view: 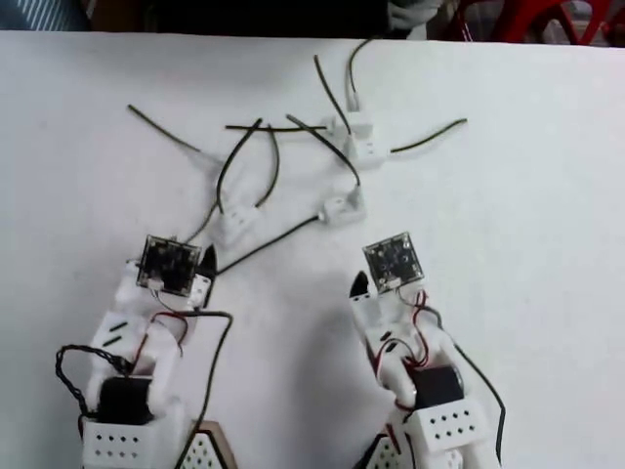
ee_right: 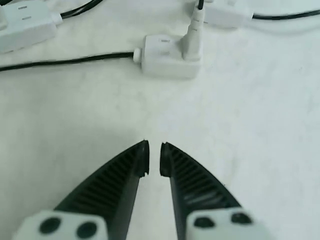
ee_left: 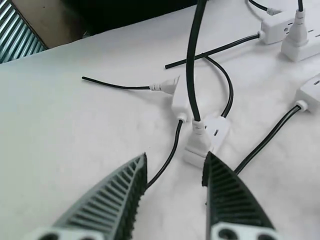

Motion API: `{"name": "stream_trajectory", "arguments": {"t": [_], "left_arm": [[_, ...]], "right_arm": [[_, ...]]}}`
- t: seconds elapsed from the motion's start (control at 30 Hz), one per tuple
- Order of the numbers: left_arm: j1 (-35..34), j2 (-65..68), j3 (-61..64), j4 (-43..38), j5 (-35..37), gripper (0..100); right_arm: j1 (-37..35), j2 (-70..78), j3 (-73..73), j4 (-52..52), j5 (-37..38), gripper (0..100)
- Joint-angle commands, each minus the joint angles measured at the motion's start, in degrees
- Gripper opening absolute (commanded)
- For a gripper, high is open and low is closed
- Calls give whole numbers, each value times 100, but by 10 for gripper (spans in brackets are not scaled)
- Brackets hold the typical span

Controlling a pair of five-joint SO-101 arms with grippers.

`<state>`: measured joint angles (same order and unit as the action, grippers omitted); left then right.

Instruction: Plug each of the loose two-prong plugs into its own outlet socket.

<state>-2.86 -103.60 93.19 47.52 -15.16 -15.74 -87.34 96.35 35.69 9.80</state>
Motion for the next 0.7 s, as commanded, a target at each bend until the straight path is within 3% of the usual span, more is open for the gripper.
{"name": "stream_trajectory", "arguments": {"t": [0.0,0.33,0.67], "left_arm": [[4,-66,-26,9,53,189],[268,-57,378,44,9,191],[233,-48,378,1442,9,189]], "right_arm": [[-13,-418,88,22,-18,46],[4,-1103,88,1086,-35,46],[13,-1147,79,2088,-18,46]]}}
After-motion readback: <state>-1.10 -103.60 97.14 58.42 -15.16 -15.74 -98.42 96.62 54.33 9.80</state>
